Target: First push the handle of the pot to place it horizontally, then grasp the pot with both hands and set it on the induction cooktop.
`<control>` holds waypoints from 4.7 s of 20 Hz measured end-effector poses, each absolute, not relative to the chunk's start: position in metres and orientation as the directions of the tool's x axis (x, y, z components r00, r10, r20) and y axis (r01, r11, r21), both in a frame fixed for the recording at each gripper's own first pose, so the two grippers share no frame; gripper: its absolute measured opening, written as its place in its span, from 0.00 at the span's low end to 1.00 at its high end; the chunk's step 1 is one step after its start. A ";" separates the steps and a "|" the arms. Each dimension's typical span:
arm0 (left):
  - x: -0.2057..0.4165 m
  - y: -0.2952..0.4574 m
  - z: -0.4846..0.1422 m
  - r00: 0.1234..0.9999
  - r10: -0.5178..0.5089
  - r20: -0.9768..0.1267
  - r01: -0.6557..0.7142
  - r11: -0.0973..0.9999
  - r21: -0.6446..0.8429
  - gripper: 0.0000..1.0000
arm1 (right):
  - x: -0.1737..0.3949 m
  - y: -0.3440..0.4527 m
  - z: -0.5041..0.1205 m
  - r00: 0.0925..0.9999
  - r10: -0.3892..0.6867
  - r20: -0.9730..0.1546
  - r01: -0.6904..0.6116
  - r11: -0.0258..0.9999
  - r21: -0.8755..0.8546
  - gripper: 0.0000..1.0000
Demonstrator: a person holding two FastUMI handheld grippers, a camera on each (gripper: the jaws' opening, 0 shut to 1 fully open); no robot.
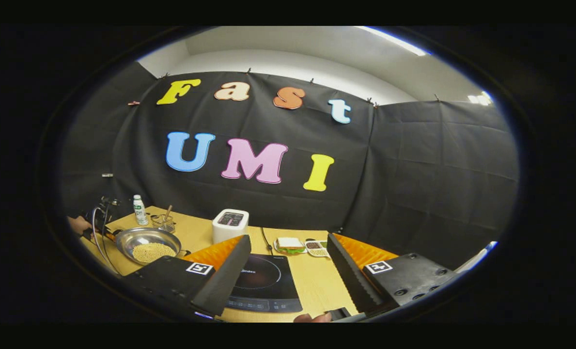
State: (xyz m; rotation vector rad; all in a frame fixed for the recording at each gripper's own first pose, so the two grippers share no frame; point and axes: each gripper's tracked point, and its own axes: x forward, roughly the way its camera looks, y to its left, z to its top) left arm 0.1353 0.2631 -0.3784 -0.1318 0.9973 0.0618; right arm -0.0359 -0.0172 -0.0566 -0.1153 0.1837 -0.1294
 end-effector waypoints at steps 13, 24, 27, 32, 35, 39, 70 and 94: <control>0.099 0.296 -0.314 0.728 0.112 -0.676 -0.163 0.987 -0.012 0.07 | -0.031 0.015 -0.075 0.970 -0.053 -0.239 0.035 0.996 -0.082 0.96; 0.071 0.258 -0.231 0.888 -0.062 -0.455 -0.041 0.976 -0.212 0.92 | 0.028 0.095 -0.110 0.941 0.133 -0.311 -0.149 0.988 -0.030 0.98; 0.078 0.247 -0.236 0.873 -0.092 -0.480 -0.013 0.978 -0.210 0.95 | 0.048 0.125 -0.131 0.906 0.213 -0.366 -0.217 0.976 0.030 0.98; 0.102 0.248 -0.266 0.818 -0.089 -0.569 0.000 0.988 -0.155 0.95 | 0.074 0.171 -0.184 0.820 0.304 -0.485 -0.247 0.952 0.180 0.98; 0.124 0.248 -0.281 0.793 -0.102 -0.600 0.020 0.990 -0.143 0.94 | 0.076 0.202 -0.229 0.734 0.355 -0.579 -0.241 0.933 0.267 0.99; 0.155 0.251 -0.300 0.771 -0.104 -0.629 0.045 0.993 -0.109 0.94 | 0.087 0.231 -0.282 0.644 0.372 -0.669 -0.168 0.921 0.352 0.99; 0.194 0.246 -0.365 0.684 -0.146 -0.715 0.058 0.988 -0.146 0.59 | 0.115 0.271 -0.421 0.460 0.236 -0.856 -0.087 0.971 0.221 0.55; 0.168 0.121 -0.271 0.683 -0.167 -0.711 0.103 0.986 -0.132 0.55 | 0.102 0.141 -0.329 0.469 0.223 -0.855 -0.039 0.972 0.232 0.49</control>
